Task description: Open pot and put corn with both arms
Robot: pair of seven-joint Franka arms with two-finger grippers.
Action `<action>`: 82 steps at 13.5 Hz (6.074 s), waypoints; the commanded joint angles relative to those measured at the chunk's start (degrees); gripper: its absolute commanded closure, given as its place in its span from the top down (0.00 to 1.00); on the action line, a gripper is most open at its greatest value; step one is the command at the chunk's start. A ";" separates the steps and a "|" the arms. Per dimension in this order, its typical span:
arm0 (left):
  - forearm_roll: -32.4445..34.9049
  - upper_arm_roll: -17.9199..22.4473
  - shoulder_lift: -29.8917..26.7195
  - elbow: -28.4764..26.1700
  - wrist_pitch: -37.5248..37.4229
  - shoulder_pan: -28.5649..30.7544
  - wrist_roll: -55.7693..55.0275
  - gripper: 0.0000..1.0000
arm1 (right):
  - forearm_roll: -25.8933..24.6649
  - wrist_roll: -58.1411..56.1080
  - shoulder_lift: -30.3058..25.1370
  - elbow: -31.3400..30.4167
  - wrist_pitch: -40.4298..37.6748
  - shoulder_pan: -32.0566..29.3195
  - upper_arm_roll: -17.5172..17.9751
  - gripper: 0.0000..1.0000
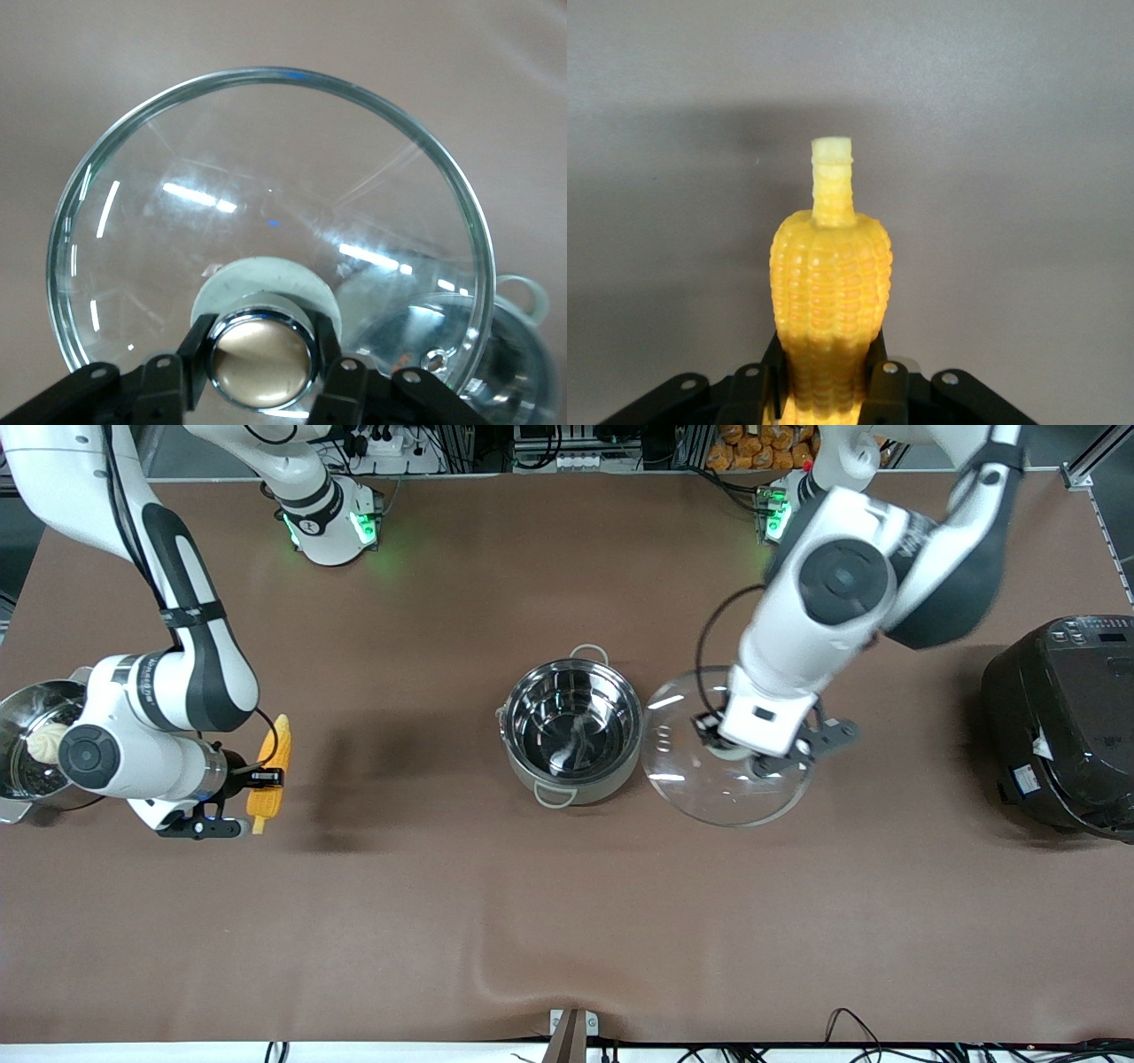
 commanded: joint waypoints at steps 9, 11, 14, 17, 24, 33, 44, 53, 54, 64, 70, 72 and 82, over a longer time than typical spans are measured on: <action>1.02 -0.54 1.06 -28.21 28.06 17.42 25.61 0.00 | 0.65 2.75 -1.27 2.08 -4.13 1.75 0.04 0.00; 1.11 -0.54 1.94 -30.07 29.93 17.68 25.62 0.00 | 0.65 6.43 -1.09 4.97 -7.72 4.73 0.04 0.00; 1.02 -0.54 4.66 -30.17 31.51 18.12 25.62 0.00 | 1.00 10.14 -0.83 10.78 -14.32 11.05 0.13 0.00; 1.02 -0.63 5.28 -30.43 31.60 18.47 25.62 0.00 | 4.51 11.02 -0.65 12.98 -14.51 17.29 0.13 0.00; 1.02 -0.63 7.65 -30.08 32.13 18.30 25.53 0.04 | 8.47 22.77 4.87 22.99 -13.90 33.90 0.04 0.00; 1.02 -0.63 7.13 -29.20 31.96 18.38 25.53 1.00 | 8.39 28.60 14.81 30.30 -5.47 41.39 -0.04 0.00; 1.02 -0.89 -10.08 -24.54 20.02 18.30 21.40 1.00 | 6.01 28.87 17.63 29.77 -5.37 43.85 -0.31 0.00; 0.58 -1.68 -14.93 -8.91 -3.53 17.95 22.10 1.00 | 2.41 29.48 18.34 29.86 -2.82 44.03 -0.40 1.00; 0.84 -1.68 -15.19 -7.33 -6.68 17.86 22.19 1.00 | 2.50 30.44 17.72 29.78 -3.09 43.68 -0.40 1.00; 0.41 -4.58 -20.73 -4.94 -12.87 17.95 22.02 1.00 | 2.41 21.33 8.32 29.60 -15.55 27.44 -0.40 1.00; 0.41 -4.85 -22.58 -6.43 -12.95 18.56 22.27 1.00 | 0.49 5.84 5.77 29.25 -20.93 11.26 -0.48 1.00; 0.93 -4.41 -22.23 -6.00 -13.92 18.47 22.54 1.00 | -4.07 5.92 2.97 26.63 -20.67 10.63 -0.48 1.00; 0.06 -2.74 -22.93 -6.17 -14.45 20.84 33.43 1.00 | -3.92 -6.21 -22.96 2.18 -17.57 0.17 -0.31 1.00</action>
